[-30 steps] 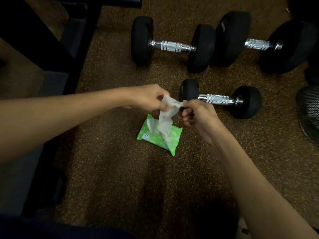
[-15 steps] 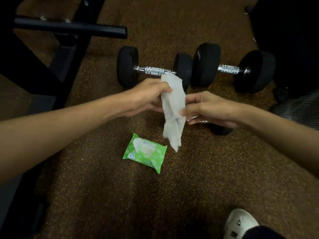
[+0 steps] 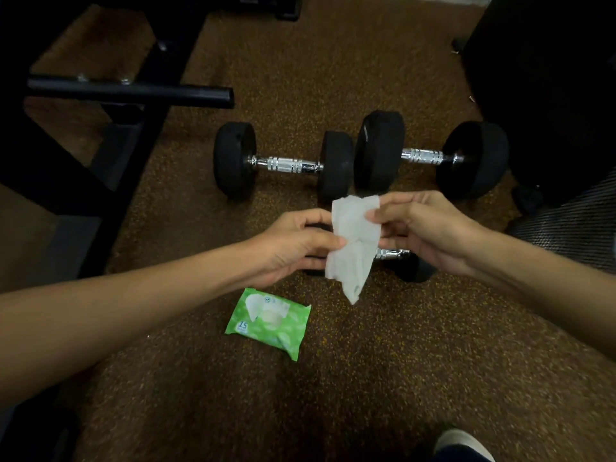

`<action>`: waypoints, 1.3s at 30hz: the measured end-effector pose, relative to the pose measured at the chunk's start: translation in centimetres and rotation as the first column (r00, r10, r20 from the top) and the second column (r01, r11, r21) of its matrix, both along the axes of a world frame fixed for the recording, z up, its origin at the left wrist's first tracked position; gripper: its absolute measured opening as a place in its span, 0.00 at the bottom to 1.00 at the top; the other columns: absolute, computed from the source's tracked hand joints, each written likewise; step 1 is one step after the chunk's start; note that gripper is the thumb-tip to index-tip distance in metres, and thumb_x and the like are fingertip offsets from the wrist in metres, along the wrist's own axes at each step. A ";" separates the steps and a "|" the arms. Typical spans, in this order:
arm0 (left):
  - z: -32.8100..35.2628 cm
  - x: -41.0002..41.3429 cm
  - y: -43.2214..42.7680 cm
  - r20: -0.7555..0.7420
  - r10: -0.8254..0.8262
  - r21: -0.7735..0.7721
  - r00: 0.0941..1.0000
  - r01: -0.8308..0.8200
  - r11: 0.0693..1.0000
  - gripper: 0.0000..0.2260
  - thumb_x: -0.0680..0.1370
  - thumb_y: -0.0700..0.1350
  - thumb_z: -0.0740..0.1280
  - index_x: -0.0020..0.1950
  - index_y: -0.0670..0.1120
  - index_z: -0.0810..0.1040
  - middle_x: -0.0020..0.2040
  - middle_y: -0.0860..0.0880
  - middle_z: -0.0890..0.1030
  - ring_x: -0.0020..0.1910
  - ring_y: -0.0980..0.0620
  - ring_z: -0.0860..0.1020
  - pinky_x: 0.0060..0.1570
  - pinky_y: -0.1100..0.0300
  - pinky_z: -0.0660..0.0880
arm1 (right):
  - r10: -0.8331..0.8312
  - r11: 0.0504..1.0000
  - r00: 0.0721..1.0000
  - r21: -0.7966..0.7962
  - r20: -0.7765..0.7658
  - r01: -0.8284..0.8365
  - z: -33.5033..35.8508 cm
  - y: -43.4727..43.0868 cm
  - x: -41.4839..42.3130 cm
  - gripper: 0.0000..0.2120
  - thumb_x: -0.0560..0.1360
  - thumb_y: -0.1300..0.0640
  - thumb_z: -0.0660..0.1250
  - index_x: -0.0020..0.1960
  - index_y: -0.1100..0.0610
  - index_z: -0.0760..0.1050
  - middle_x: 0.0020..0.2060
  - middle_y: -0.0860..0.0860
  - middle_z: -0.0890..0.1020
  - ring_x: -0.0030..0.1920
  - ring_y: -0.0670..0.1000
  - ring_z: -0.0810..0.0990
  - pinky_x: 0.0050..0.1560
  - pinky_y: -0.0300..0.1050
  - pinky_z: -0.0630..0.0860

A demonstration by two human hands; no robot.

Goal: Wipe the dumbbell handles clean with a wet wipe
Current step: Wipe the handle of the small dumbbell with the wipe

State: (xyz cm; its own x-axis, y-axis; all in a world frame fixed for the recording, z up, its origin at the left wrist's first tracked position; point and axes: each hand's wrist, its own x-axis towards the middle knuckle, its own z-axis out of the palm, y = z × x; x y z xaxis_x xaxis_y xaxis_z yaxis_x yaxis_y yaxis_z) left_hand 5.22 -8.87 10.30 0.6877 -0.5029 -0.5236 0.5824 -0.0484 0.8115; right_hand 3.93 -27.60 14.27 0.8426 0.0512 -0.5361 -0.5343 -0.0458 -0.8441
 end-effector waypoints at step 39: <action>3.1 4.9 -7.4 -0.153 0.227 -0.090 0.962 -0.243 0.966 0.13 0.76 0.34 0.64 0.60 0.35 0.74 0.56 0.37 0.80 0.43 0.48 0.82 0.39 0.58 0.82 | 0.415 0.715 0.823 -0.698 0.389 -0.030 0.1 -3.7 2.0 0.22 0.68 0.39 0.71 0.56 0.48 0.73 0.47 0.45 0.80 0.47 0.43 0.80 0.46 0.42 0.78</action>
State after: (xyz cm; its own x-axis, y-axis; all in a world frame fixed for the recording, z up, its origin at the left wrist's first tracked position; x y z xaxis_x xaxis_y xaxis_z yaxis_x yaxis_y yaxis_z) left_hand 10.13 -16.22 13.42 0.7168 -0.3941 -0.5752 0.6751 0.1858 0.7140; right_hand 5.93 -31.32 14.39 0.9960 0.0841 -0.0306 0.0406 -0.7294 -0.6829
